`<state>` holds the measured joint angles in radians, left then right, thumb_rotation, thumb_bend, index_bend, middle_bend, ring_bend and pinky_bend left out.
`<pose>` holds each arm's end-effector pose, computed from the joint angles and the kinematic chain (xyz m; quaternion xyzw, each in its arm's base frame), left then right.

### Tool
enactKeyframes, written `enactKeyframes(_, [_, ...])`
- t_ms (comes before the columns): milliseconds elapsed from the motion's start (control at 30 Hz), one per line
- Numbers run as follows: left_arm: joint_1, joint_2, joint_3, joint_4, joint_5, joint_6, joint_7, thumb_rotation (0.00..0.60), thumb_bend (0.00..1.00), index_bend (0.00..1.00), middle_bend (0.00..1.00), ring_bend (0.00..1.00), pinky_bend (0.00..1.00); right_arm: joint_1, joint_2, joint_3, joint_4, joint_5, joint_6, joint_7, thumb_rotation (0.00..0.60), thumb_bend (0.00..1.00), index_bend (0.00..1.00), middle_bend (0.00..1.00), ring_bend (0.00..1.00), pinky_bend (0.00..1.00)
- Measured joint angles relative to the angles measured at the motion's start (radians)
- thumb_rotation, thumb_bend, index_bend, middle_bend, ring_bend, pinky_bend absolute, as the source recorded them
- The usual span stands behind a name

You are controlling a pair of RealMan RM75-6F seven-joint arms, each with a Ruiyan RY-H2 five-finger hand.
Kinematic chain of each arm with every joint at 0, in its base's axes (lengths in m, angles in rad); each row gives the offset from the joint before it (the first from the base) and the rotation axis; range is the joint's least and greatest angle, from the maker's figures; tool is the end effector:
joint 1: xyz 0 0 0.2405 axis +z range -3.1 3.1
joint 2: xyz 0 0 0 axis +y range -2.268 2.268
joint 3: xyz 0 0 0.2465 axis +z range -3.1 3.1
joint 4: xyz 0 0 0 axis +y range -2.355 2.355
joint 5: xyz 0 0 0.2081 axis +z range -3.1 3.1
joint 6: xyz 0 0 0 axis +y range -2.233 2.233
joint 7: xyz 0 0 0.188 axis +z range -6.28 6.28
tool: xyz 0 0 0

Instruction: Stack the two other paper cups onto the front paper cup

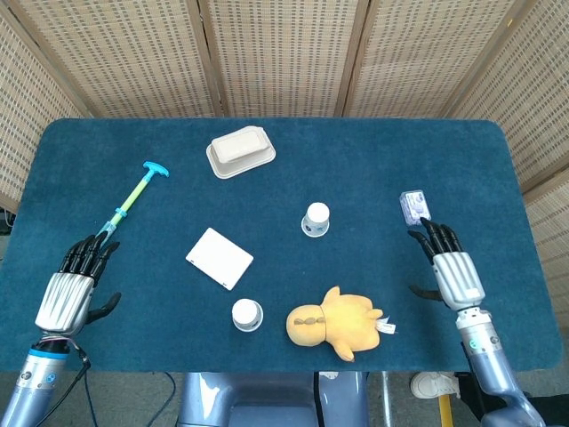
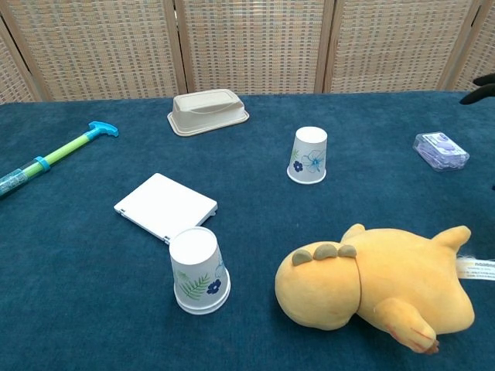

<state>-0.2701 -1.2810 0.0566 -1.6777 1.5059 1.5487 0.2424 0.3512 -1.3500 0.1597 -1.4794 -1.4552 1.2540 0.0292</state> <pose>-0.2325 0.2462 0.0946 -0.6477 -0.3355 -0.4215 0.5388 -0.2400 -0.3192 0.0778 0.6310 -0.3977 0.4518 0.4894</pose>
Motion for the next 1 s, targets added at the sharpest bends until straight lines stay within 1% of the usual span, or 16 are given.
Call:
enactKeyframes(133, [0.004,0.000,-0.008,0.002,0.003,-0.014,0.000,0.600,0.30,0.09,0.00,0.00,0.08,0.085,-0.015,0.054,0.006,0.032,-0.087,-0.021,0.600,0.17,0.28,0.00,0.00,0.06])
enactKeyframes(300, [0.009,-0.002,-0.018,0.006,0.007,-0.030,-0.001,0.600,0.30,0.09,0.00,0.00,0.08,0.195,-0.048,0.111,0.039,0.109,-0.221,-0.052,0.600,0.17,0.29,0.00,0.00,0.07])
enactKeyframes(400, [0.011,-0.003,-0.023,0.009,0.006,-0.041,-0.001,0.600,0.30,0.09,0.00,0.00,0.08,0.271,-0.087,0.139,0.090,0.178,-0.308,-0.086,0.600,0.18,0.29,0.00,0.00,0.07])
enactKeyframes(600, [0.012,-0.005,-0.037,0.015,0.000,-0.062,-0.006,0.600,0.30,0.09,0.00,0.00,0.08,0.380,-0.173,0.180,0.196,0.267,-0.395,-0.133,0.600,0.18,0.29,0.00,0.00,0.07])
enactKeyframes(767, [0.013,-0.005,-0.049,0.022,-0.011,-0.081,-0.014,0.600,0.30,0.09,0.00,0.00,0.08,0.435,-0.216,0.202,0.250,0.316,-0.442,-0.131,0.600,0.20,0.29,0.00,0.00,0.07])
enactKeyframes(1000, [0.011,-0.005,-0.061,0.031,-0.023,-0.106,-0.024,0.600,0.30,0.09,0.00,0.00,0.08,0.483,-0.253,0.193,0.302,0.364,-0.499,-0.145,0.600,0.20,0.29,0.00,0.00,0.07])
